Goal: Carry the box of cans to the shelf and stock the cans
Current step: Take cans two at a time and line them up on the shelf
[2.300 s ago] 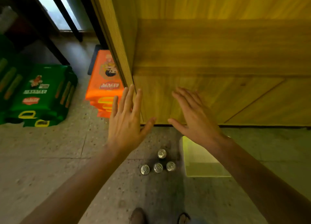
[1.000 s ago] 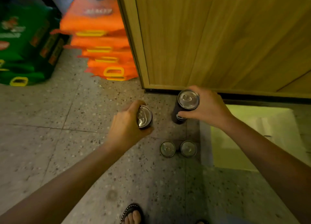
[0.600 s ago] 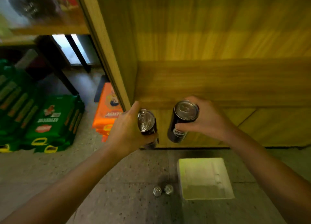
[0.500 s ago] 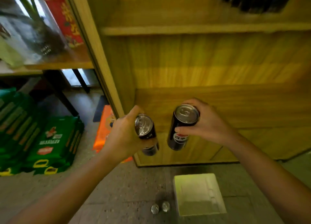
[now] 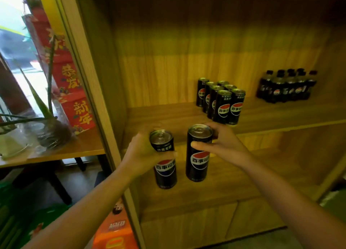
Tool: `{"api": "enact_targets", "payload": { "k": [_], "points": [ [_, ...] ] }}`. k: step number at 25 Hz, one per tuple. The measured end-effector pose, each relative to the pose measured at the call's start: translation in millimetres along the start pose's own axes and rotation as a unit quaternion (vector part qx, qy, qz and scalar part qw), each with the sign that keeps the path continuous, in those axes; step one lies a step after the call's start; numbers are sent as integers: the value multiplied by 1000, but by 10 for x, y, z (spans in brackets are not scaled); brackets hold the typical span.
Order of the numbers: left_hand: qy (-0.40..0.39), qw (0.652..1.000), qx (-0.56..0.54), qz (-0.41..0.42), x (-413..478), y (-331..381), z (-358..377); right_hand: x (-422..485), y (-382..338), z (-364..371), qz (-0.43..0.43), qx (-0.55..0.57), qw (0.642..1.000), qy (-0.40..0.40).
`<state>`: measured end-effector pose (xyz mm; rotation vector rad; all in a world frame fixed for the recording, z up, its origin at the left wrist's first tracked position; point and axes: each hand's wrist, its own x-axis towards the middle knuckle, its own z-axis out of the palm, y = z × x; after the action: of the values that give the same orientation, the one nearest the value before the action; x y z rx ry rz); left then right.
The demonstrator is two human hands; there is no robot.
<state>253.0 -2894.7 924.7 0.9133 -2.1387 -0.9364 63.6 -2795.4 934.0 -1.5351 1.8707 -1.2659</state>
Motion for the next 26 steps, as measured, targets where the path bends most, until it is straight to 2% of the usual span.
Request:
{"api": "enact_targets", "payload": {
  "k": [6, 16, 26],
  "points": [
    [36, 999, 5, -9, 671, 178, 83, 645, 67, -183, -14, 12, 999, 44],
    [72, 994, -23, -79, 1863, -69, 421, 1937, 655, -199, -17, 24, 999, -28],
    [41, 993, -20, -106, 2333, -288, 462, 2432, 798, -60, -17, 53, 998, -43]
  ]
}}
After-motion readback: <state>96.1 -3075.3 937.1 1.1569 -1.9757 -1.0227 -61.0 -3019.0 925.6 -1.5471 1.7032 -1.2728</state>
